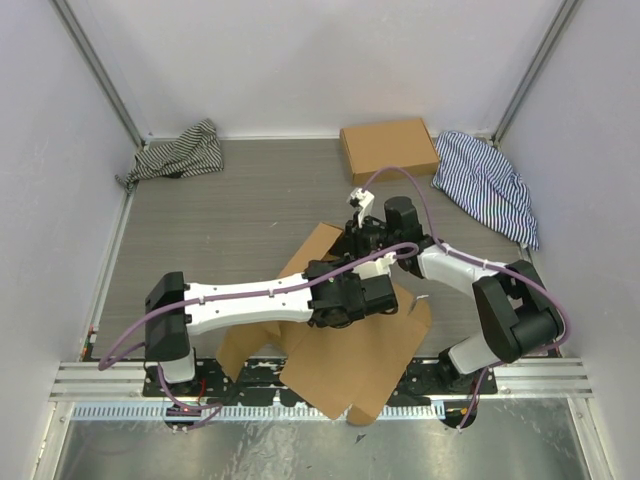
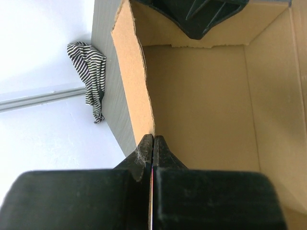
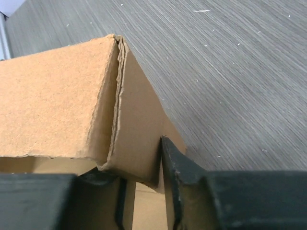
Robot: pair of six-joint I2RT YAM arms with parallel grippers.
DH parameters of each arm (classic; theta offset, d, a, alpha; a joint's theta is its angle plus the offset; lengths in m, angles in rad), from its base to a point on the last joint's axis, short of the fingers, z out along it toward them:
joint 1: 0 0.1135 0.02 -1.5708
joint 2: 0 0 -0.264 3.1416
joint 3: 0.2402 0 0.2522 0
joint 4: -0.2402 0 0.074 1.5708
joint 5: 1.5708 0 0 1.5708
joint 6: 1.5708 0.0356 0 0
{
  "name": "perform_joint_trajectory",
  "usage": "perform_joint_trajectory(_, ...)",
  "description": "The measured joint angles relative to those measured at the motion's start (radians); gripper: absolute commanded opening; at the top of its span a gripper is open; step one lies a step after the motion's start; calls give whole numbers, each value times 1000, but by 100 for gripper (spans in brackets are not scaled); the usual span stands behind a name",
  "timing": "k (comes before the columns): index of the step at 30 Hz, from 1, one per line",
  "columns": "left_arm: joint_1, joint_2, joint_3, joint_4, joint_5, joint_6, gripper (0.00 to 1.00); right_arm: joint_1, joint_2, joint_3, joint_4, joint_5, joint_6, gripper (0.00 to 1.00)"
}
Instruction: Fold the paper box
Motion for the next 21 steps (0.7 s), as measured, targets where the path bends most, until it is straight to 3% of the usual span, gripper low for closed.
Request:
perform_joint_trajectory(3, 0, 2, 6, 6, -10, 0, 0, 16, 0, 0, 3, 50, -7, 9)
perform_joint_trajectory(7, 0, 13, 20, 14, -31, -4, 2, 35, 0, 0, 9, 105, -4, 4)
perform_joint_trajectory(10, 0, 19, 21, 13, -47, -16, 14, 38, -2, -1, 10, 125, 13, 4)
perform_joint_trajectory(12, 0, 23, 22, 11, -58, -29, 32, 43, -5, -1, 8, 145, 24, 3)
perform_joint_trajectory(15, -1, 23, 23, 2, -64, -64, 42, 47, -11, -1, 0, 183, 42, 3)
perform_joint_trajectory(21, -6, -23, 23, -12, -60, -141, 46, 47, -12, -1, -3, 229, 73, 1)
